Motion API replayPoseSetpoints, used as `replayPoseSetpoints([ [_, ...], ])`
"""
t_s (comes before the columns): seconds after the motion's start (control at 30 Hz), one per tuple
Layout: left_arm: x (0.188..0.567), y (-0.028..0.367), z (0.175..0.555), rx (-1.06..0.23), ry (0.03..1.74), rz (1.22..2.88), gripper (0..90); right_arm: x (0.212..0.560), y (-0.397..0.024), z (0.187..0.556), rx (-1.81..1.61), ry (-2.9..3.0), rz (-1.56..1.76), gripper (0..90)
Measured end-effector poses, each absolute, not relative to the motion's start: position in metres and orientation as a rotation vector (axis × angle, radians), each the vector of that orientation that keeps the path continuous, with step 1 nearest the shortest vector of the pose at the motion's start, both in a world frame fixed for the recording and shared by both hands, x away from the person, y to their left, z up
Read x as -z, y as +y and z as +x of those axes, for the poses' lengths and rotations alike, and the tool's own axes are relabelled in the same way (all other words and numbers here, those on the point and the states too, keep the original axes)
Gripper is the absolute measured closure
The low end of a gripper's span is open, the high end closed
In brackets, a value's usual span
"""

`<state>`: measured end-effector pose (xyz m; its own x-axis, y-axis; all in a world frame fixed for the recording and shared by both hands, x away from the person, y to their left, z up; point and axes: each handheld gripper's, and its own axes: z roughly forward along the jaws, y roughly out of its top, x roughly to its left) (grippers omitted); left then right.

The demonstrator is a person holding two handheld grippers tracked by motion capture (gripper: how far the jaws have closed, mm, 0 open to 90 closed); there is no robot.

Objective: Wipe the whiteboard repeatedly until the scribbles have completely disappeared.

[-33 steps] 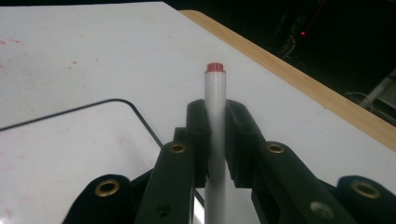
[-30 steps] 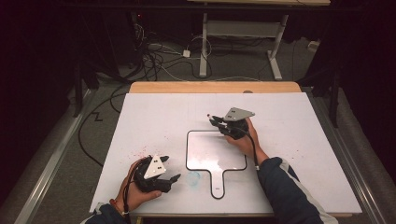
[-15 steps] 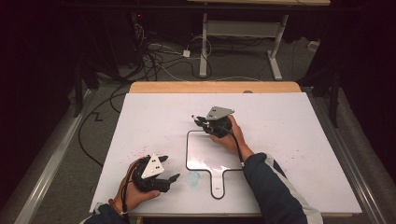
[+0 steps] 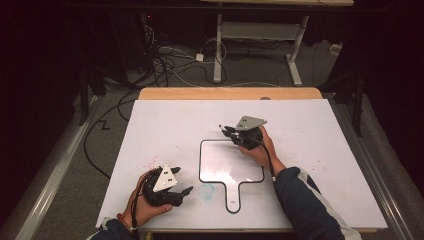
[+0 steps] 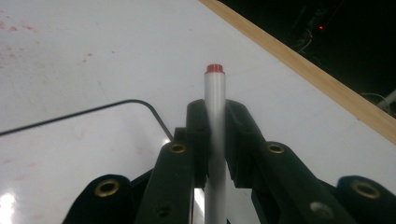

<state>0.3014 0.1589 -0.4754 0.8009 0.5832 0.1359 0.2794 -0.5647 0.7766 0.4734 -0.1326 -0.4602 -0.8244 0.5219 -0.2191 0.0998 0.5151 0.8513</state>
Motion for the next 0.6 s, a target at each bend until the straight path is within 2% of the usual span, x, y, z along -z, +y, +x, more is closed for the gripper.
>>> replayPoseSetpoints([
  [0.3,0.476,0.161,0.302,-0.481,0.628,2.187,24.9,0.463,-0.099,0.478,-1.27,2.339,0.454,81.8],
  [0.6,0.475,0.16,0.302,-0.489,0.632,2.194,24.9,0.465,-0.131,0.467,-1.2,2.353,0.473,81.8],
])
